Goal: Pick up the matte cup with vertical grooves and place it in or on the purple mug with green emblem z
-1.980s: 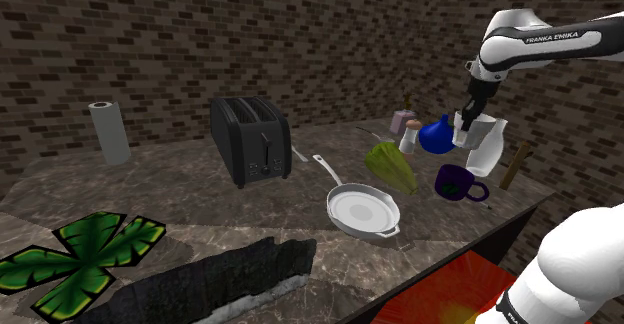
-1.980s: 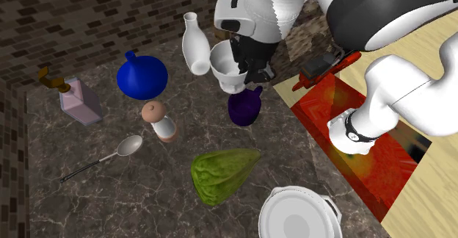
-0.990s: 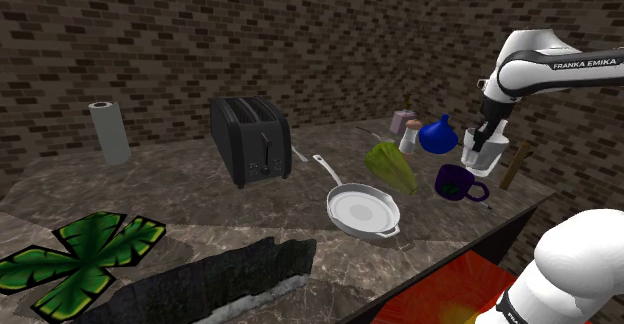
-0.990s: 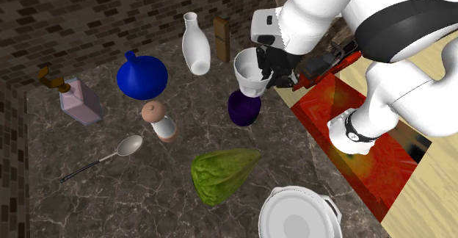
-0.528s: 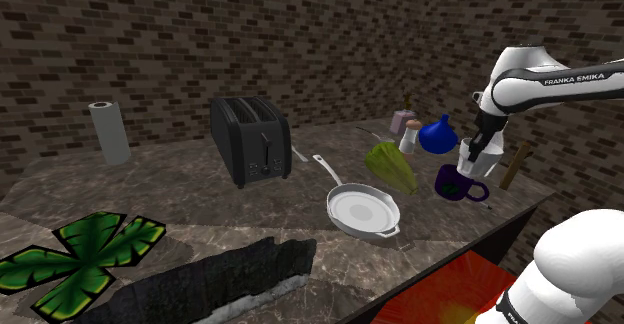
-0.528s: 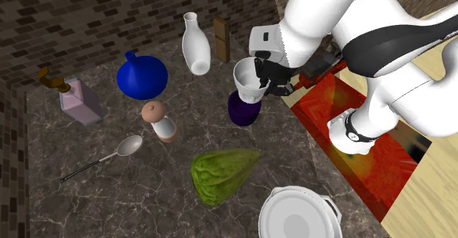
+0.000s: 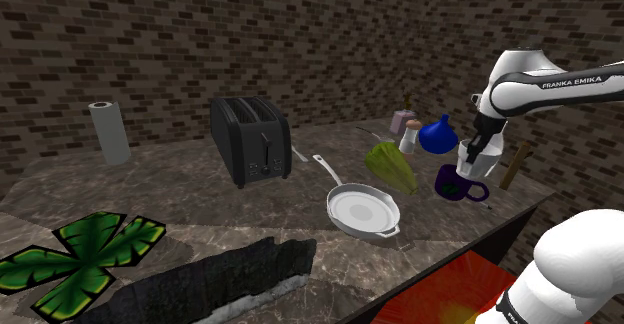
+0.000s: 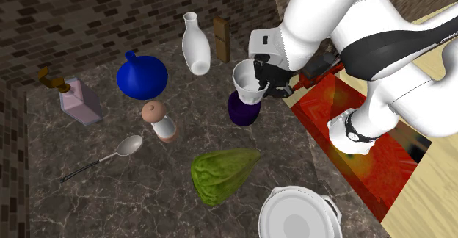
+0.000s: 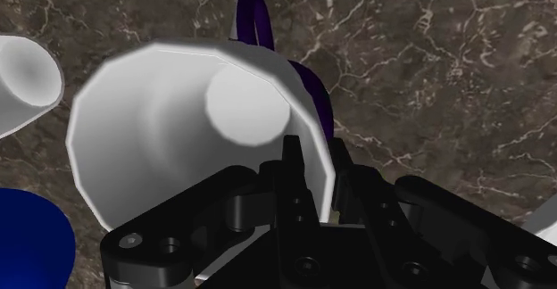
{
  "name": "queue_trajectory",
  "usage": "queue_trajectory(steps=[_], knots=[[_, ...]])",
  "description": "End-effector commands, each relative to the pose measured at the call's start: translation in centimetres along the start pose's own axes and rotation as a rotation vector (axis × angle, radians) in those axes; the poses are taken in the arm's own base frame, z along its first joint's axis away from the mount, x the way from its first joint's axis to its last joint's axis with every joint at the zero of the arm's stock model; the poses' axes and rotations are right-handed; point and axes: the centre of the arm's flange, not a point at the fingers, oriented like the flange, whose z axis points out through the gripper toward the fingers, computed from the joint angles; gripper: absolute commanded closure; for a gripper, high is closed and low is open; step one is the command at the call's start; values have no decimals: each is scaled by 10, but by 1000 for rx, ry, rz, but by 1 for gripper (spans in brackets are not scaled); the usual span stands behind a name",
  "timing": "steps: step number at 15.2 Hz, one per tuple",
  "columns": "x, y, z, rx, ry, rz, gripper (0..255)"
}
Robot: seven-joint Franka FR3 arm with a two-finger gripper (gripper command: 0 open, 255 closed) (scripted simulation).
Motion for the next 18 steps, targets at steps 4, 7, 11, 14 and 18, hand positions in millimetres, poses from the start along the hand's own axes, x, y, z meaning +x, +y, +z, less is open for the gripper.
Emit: queue_trajectory(steps=[4,7,11,14,18], knots=[[-1,-1,2,3,-6,0,0],[-1,0,3,3,-6,0,0],[-1,0,-47,3,-6,0,0],[-1,0,-47,3,-6,0,0],[-1,0,-47,3,-6,0,0]])
